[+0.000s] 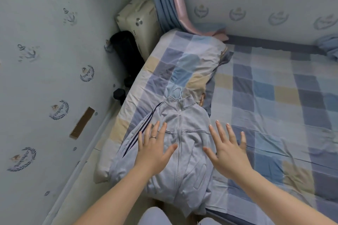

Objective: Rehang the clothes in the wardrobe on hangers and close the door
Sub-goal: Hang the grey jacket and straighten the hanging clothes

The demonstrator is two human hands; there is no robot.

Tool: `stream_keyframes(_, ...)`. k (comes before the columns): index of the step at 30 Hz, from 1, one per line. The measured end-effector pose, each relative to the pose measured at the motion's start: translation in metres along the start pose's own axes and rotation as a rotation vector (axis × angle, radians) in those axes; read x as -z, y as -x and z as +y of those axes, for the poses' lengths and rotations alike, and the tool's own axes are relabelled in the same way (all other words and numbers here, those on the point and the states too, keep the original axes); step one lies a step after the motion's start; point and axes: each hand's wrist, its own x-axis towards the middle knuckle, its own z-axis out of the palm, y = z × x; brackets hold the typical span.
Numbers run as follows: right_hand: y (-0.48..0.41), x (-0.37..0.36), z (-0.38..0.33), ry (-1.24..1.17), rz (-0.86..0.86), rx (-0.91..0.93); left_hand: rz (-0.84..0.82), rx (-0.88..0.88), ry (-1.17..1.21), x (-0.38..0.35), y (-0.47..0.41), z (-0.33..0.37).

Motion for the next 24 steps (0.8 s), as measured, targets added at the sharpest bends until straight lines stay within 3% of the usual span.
stream_keyframes(7, -0.075, -0.055, -0.008, -0.031, -0.151, -0.180, -0.178, -0.011, 0.041, -0.043, -0.093, -0.054)
stream_keyframes(14, -0.170, -0.166, -0.014, 0.003, -0.300, -0.261, -0.296, -0.021, 0.033, -0.148, -0.214, -0.129)
stream_keyframes(24, -0.375, -0.271, 0.018, 0.066, -0.200, -0.262, -0.195, -0.163, -0.200, -0.258, -0.383, -0.217)
